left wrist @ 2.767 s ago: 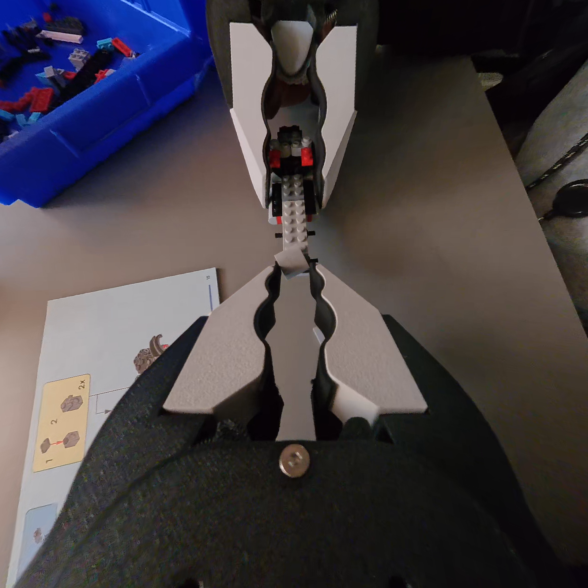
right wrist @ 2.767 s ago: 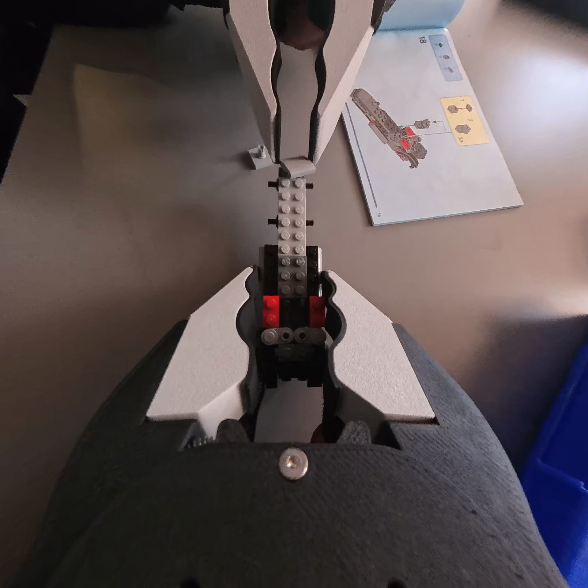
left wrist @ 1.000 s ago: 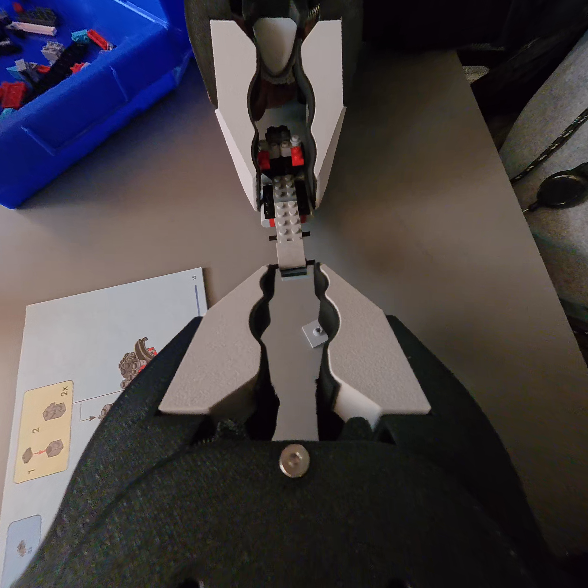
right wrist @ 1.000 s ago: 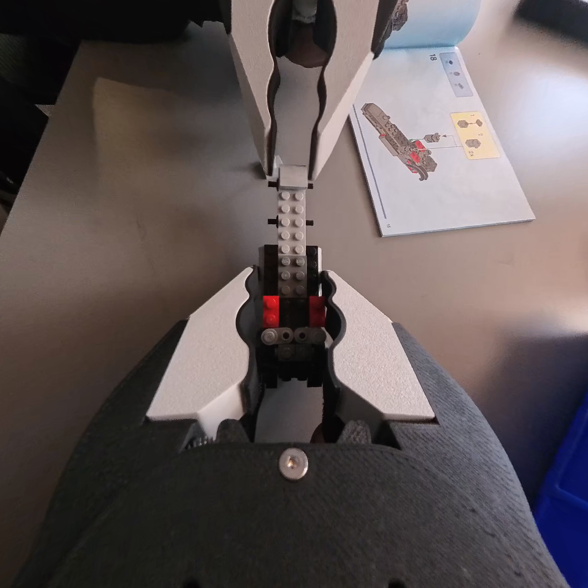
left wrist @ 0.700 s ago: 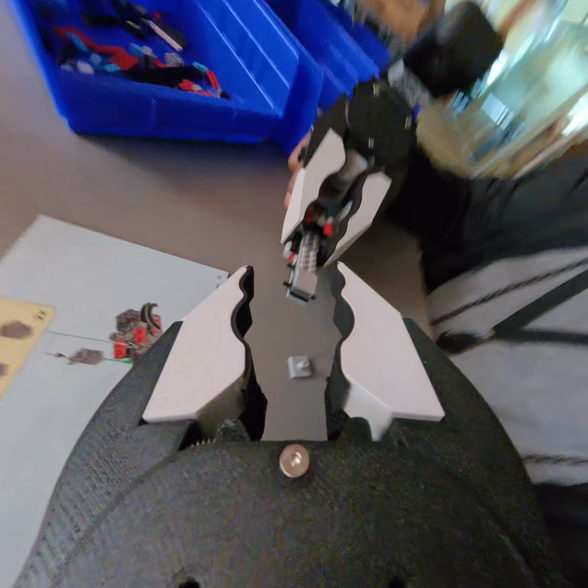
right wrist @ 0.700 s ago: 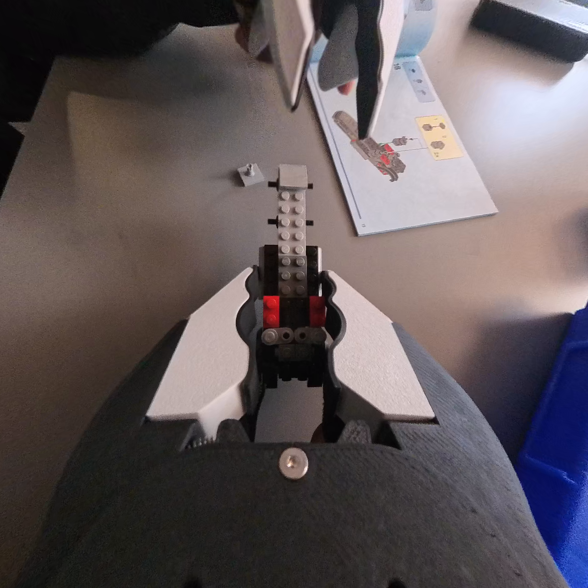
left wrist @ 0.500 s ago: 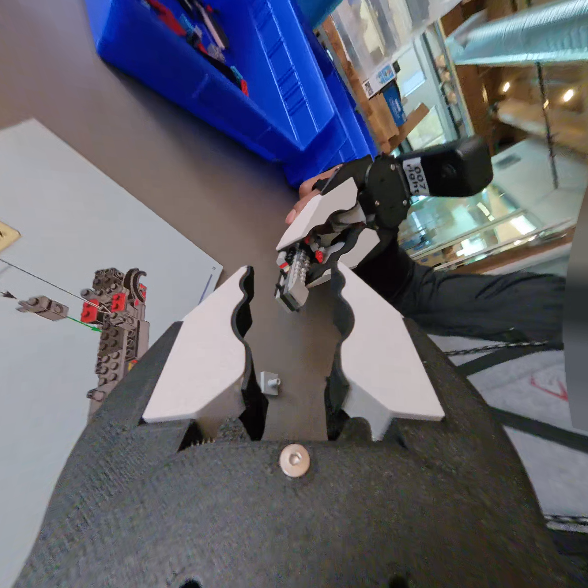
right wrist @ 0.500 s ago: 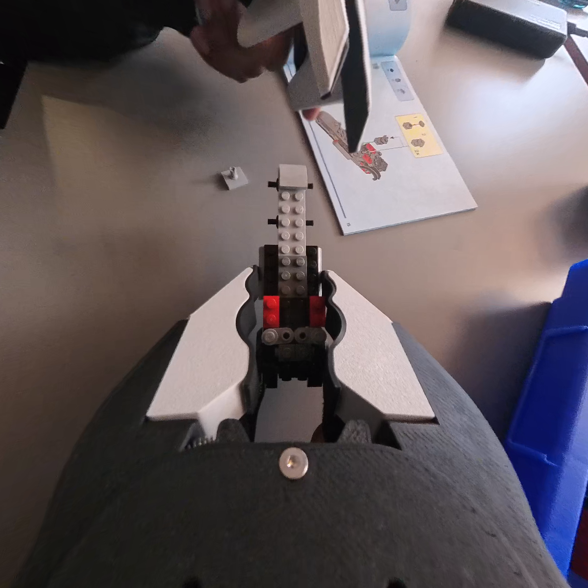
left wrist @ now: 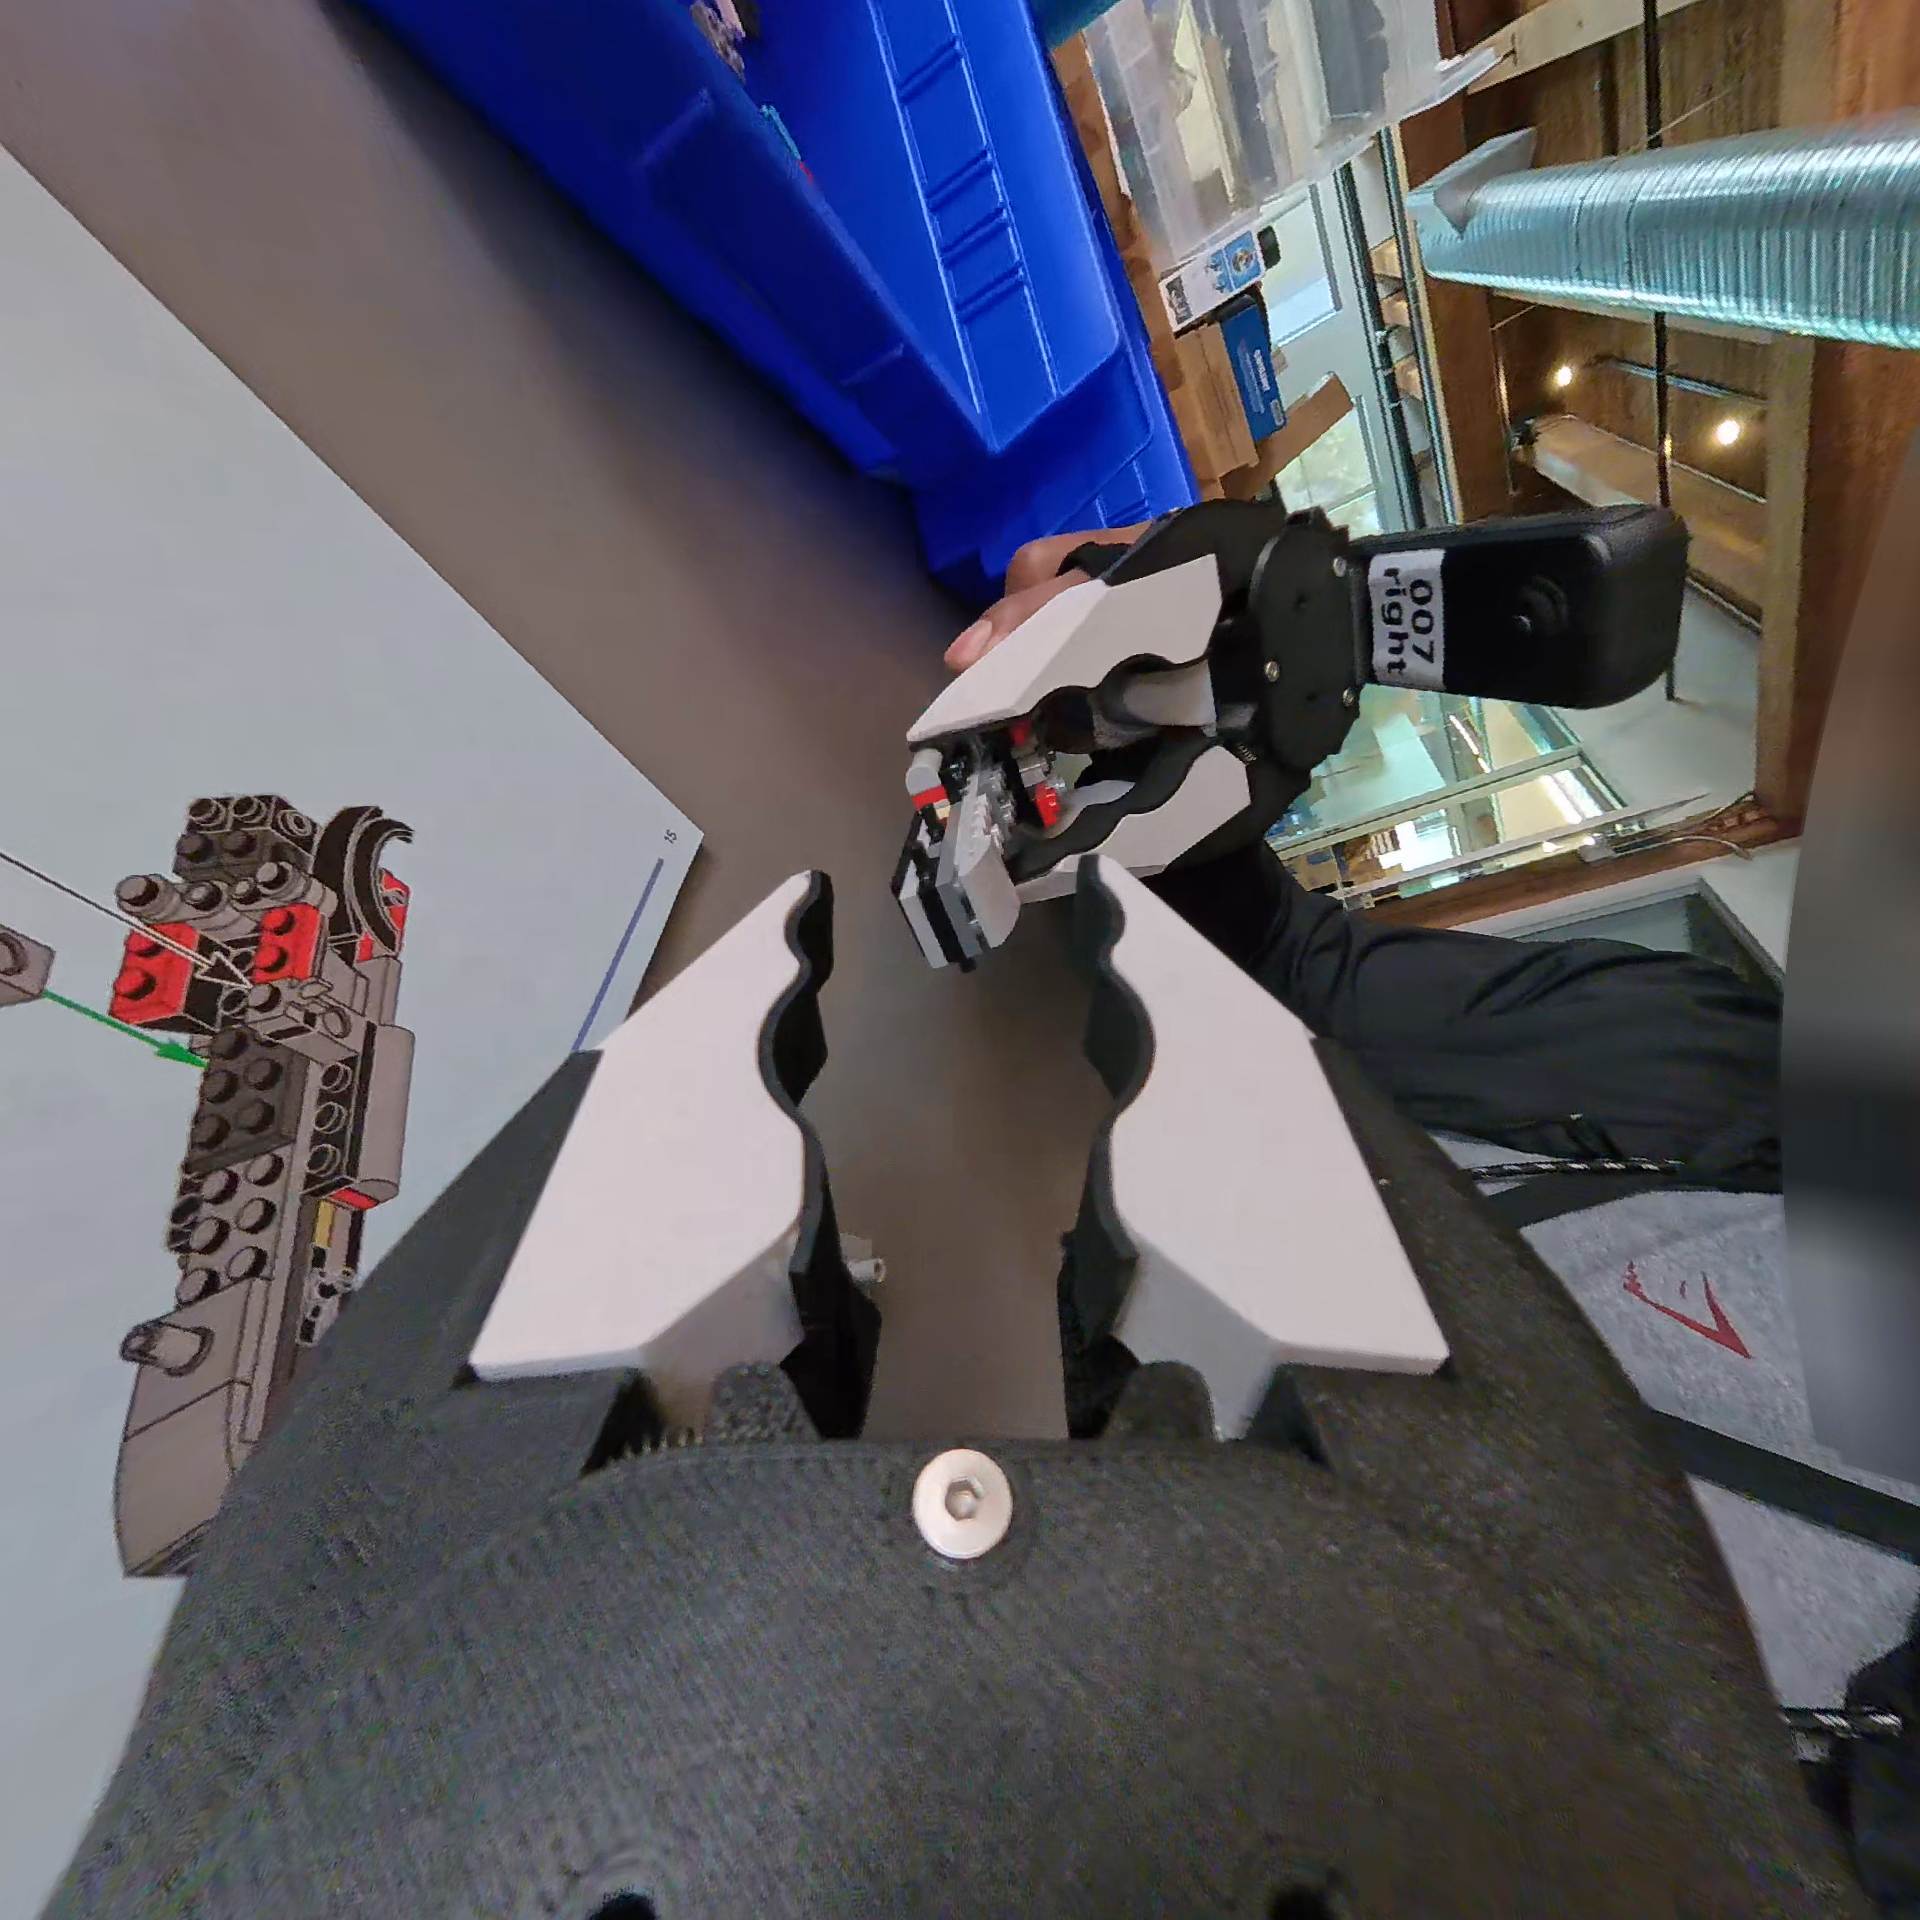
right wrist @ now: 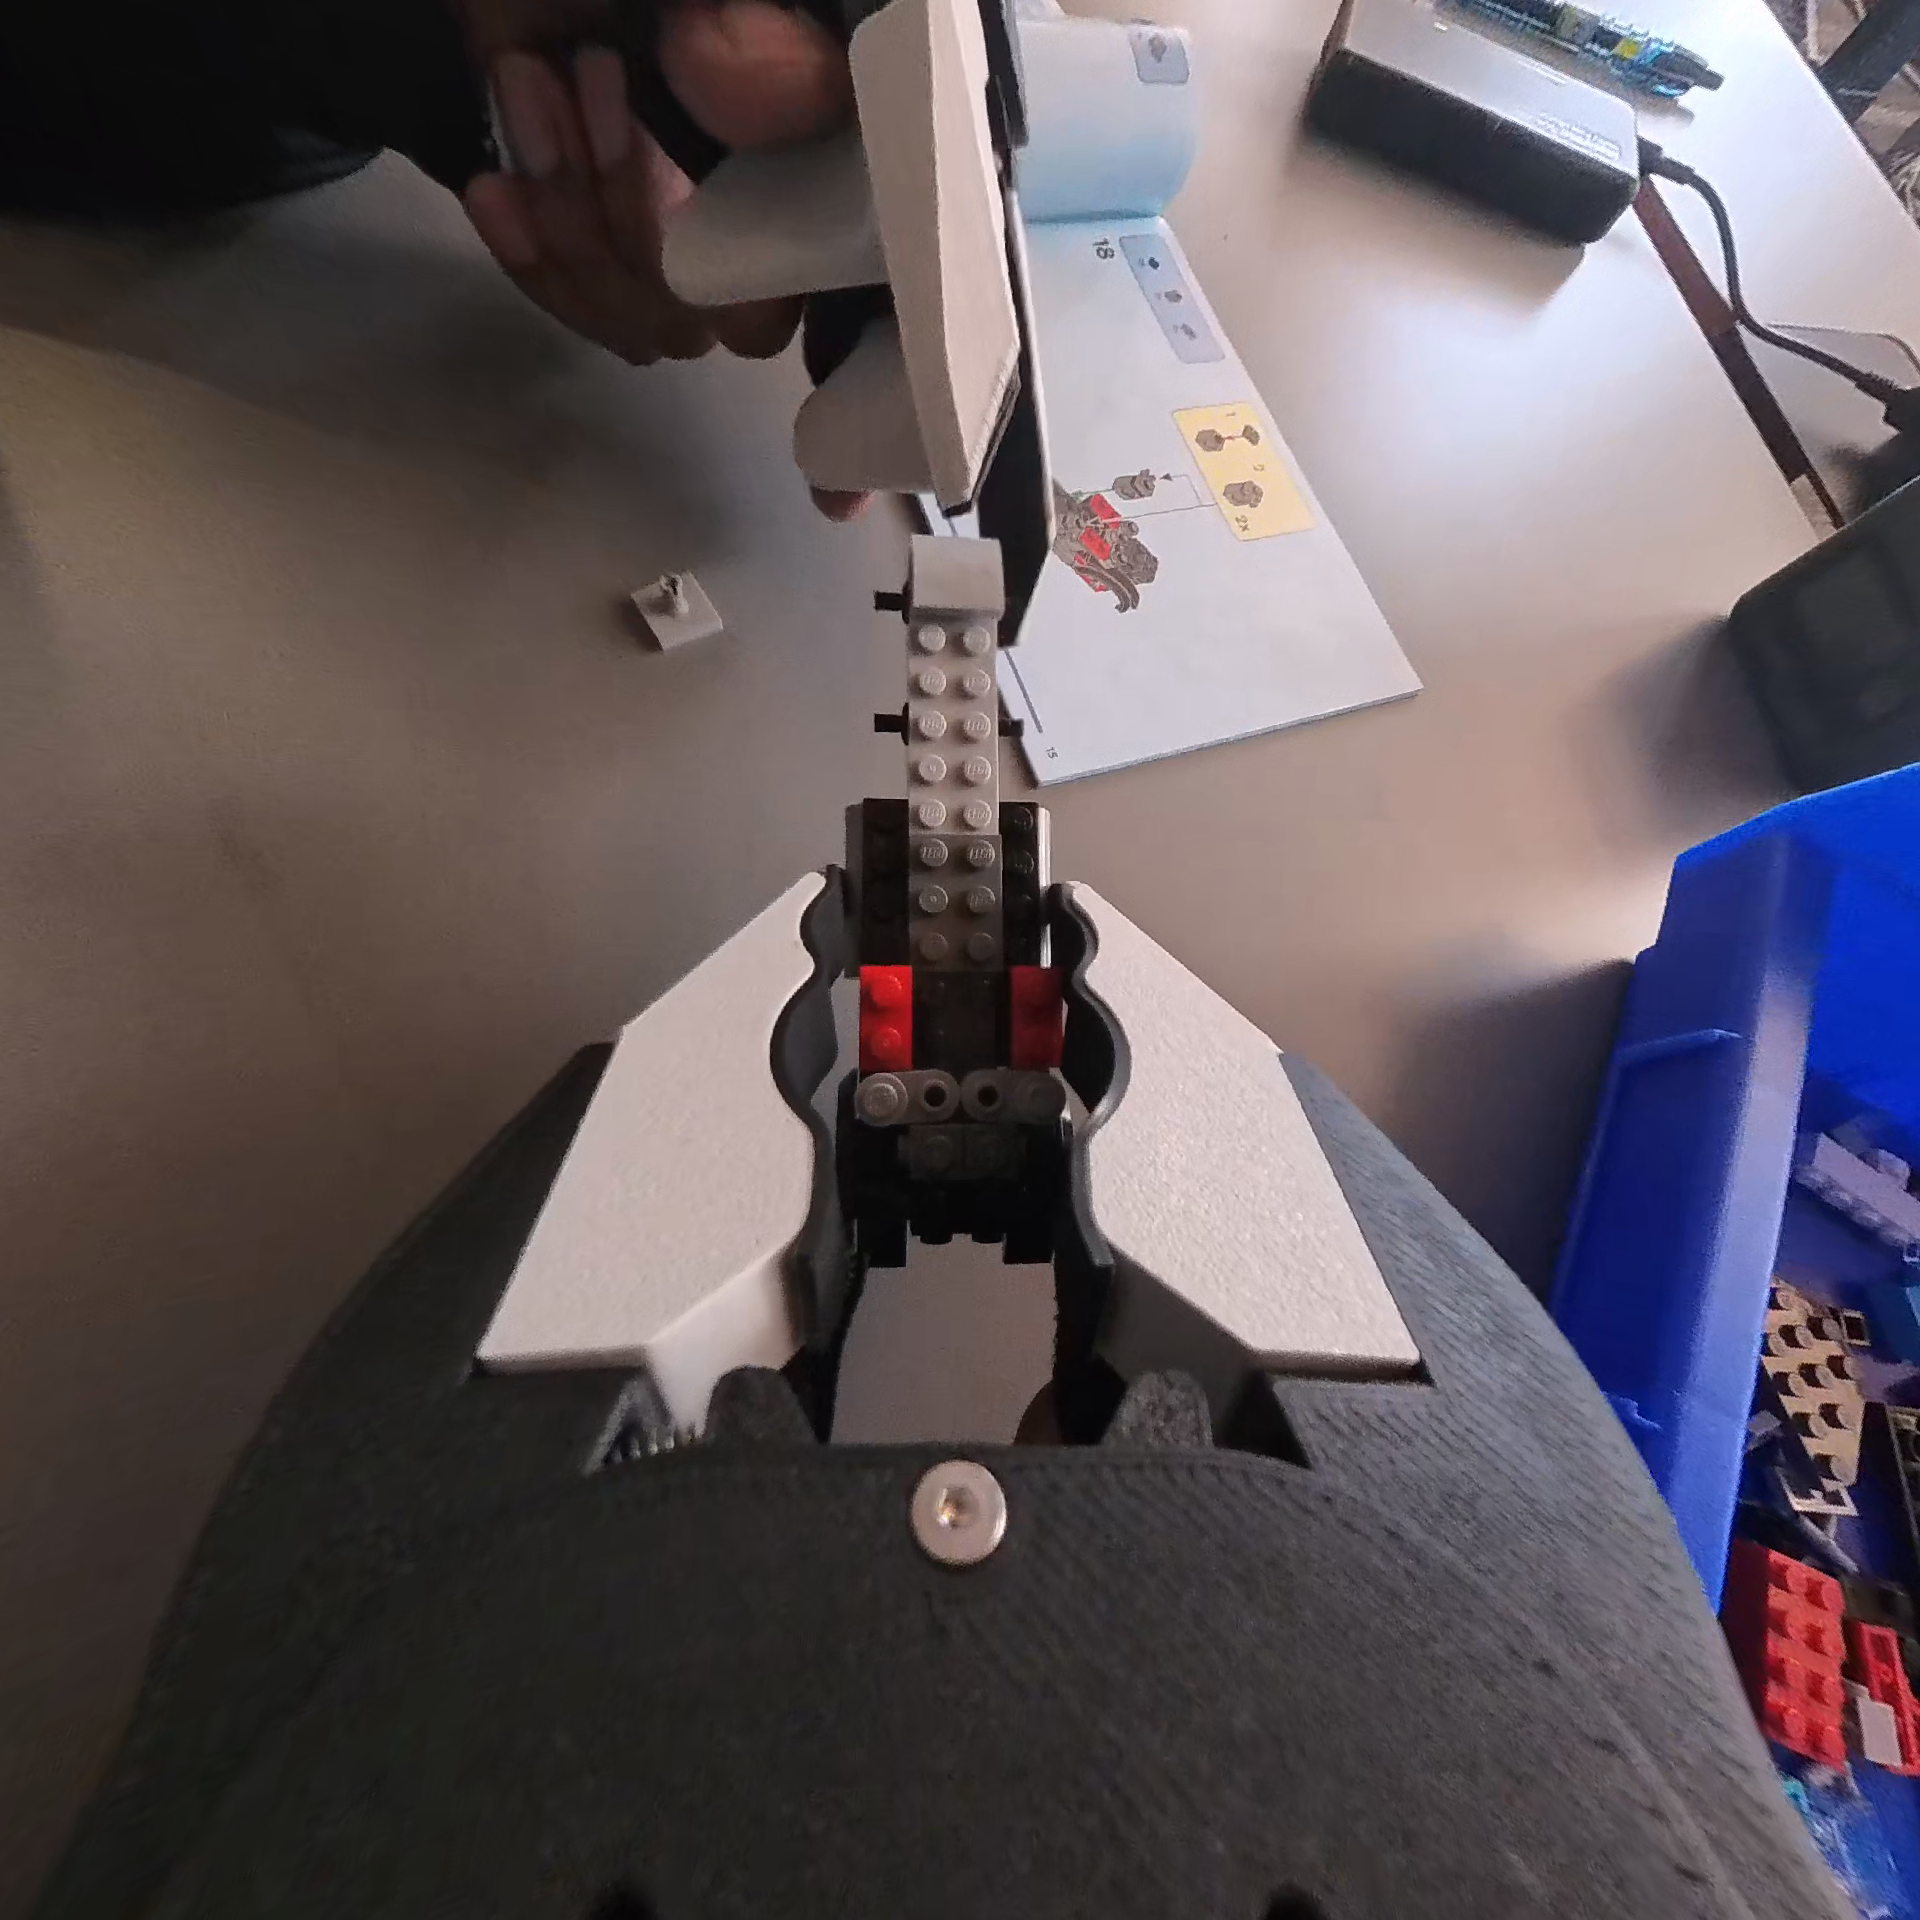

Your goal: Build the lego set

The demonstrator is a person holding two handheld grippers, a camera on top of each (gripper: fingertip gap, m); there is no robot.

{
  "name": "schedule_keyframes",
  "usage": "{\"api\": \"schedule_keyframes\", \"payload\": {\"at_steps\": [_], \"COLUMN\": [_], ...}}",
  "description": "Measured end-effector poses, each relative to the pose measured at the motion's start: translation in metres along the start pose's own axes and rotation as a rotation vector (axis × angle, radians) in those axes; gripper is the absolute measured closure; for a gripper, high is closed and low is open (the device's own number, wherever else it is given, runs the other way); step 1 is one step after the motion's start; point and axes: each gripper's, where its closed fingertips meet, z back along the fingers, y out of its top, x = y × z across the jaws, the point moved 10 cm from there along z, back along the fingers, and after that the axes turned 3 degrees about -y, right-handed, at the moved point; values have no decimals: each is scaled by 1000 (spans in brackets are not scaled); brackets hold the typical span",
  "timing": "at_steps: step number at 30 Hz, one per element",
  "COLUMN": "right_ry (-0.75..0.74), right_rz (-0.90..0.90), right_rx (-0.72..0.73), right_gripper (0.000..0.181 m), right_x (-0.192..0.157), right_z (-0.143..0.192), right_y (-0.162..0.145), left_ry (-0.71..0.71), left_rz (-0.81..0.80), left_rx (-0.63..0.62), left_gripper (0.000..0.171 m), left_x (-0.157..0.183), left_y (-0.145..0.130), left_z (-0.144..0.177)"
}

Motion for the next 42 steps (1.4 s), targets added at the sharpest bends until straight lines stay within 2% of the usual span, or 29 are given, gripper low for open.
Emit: {"api": "schedule_keyframes", "payload": {"at_steps": [16, 20, 42], "right_ry": [-24, -38, -72], "right_rz": [18, 34, 53], "right_rx": [6, 7, 31], "right_gripper": [141, 141, 141], "right_x": [0, 0, 1], "right_z": [1, 2, 4], "right_y": [2, 2, 4], "left_ry": [-65, -71, -85], "left_rz": [46, 40, -3], "left_rx": [12, 29, 56], "left_gripper": [138, 148, 149], "left_x": [-5, -5, -1], "left_y": [-3, -3, -2], "left_z": [-6, -7, -6]}}
